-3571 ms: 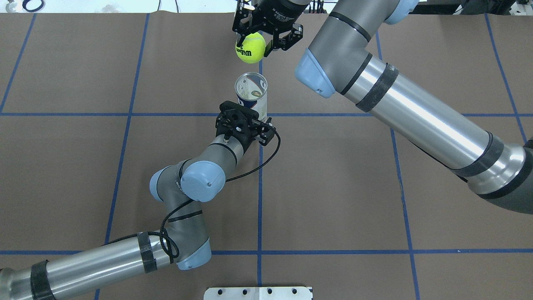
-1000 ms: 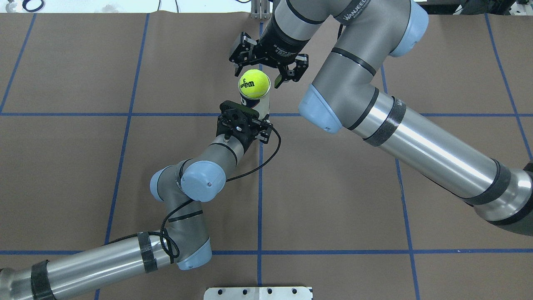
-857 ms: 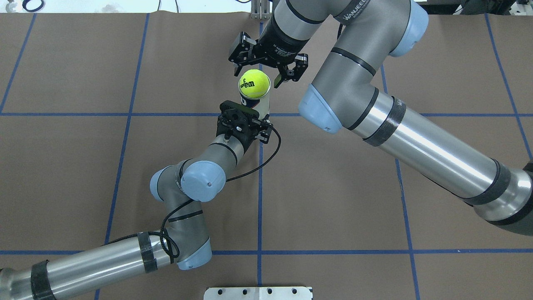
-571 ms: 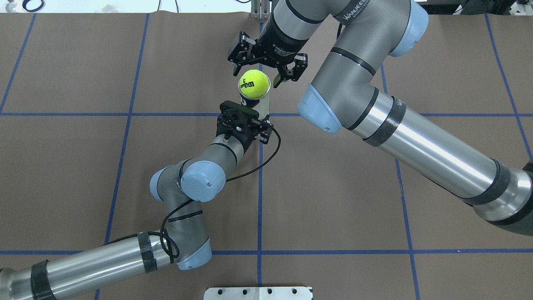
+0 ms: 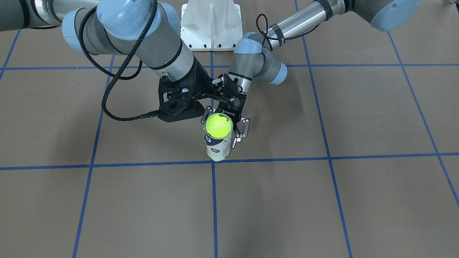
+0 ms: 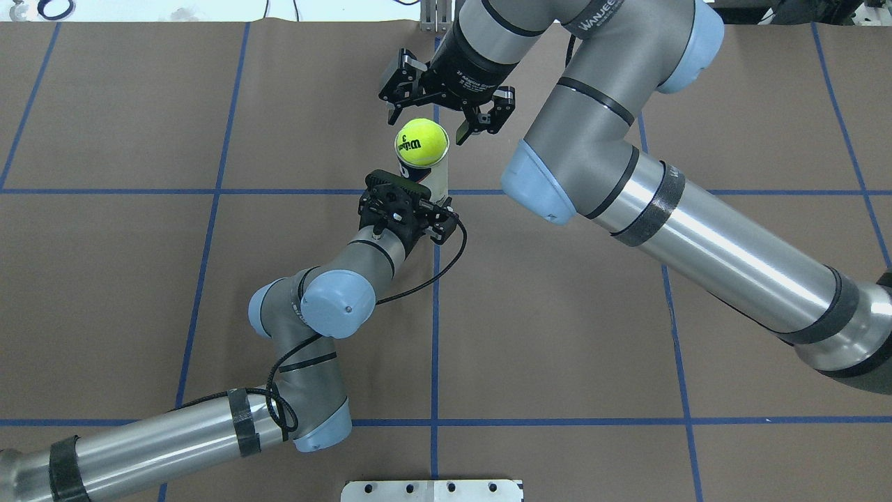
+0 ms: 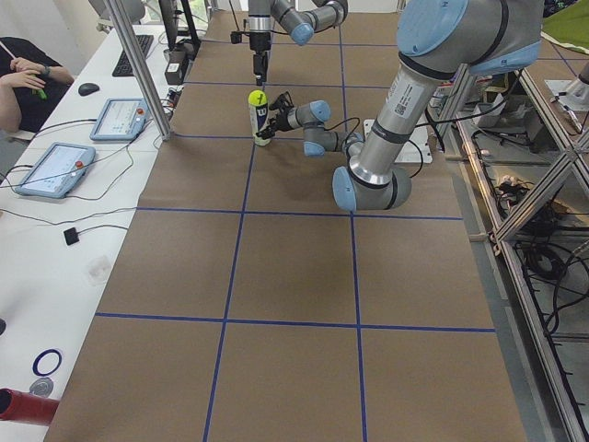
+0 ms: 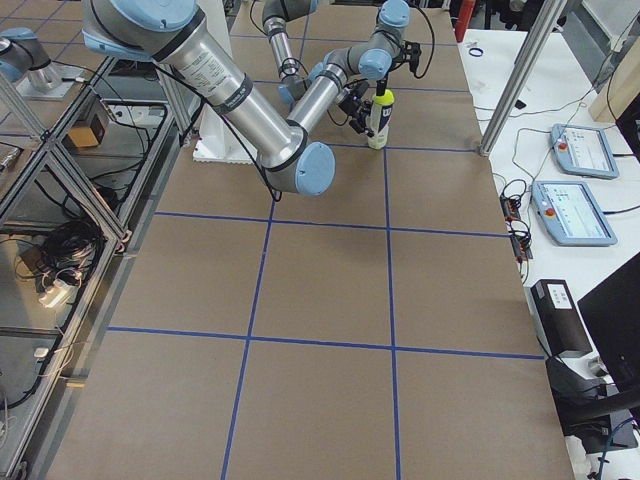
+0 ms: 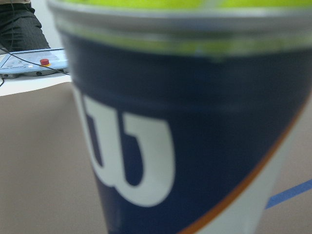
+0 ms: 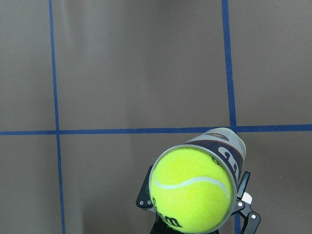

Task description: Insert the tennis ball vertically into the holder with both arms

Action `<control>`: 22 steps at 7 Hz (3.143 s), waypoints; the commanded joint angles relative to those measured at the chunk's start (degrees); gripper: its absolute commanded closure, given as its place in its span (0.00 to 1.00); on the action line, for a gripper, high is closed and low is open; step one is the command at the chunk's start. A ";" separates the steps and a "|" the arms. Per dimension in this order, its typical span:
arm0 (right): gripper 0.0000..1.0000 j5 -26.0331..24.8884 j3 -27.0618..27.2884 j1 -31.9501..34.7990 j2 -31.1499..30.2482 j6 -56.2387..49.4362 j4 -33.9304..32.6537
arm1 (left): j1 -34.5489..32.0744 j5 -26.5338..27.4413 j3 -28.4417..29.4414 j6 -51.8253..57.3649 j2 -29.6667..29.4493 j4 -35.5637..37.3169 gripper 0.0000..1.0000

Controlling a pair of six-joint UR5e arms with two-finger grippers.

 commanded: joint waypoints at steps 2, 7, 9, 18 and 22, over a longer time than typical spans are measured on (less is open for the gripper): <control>1.00 -1.38 0.59 0.34 -0.03 -0.87 0.25 | 0.00 0.05 0.00 0.09 0.03 0.04 0.01; 1.00 -2.80 -0.38 -0.71 -0.03 -1.23 0.60 | -0.17 0.05 0.00 0.26 0.03 0.04 0.01; 1.00 -6.39 -1.69 -2.82 -0.03 -1.32 0.69 | -0.09 0.05 0.00 0.18 0.03 -0.05 0.01; 0.00 -0.80 0.15 2.95 0.59 -0.62 0.42 | -0.09 -3.03 -4.20 0.26 1.51 0.83 0.01; 0.00 8.25 0.24 12.00 0.59 -1.58 0.25 | 1.83 -5.99 -22.52 0.27 14.49 9.24 0.01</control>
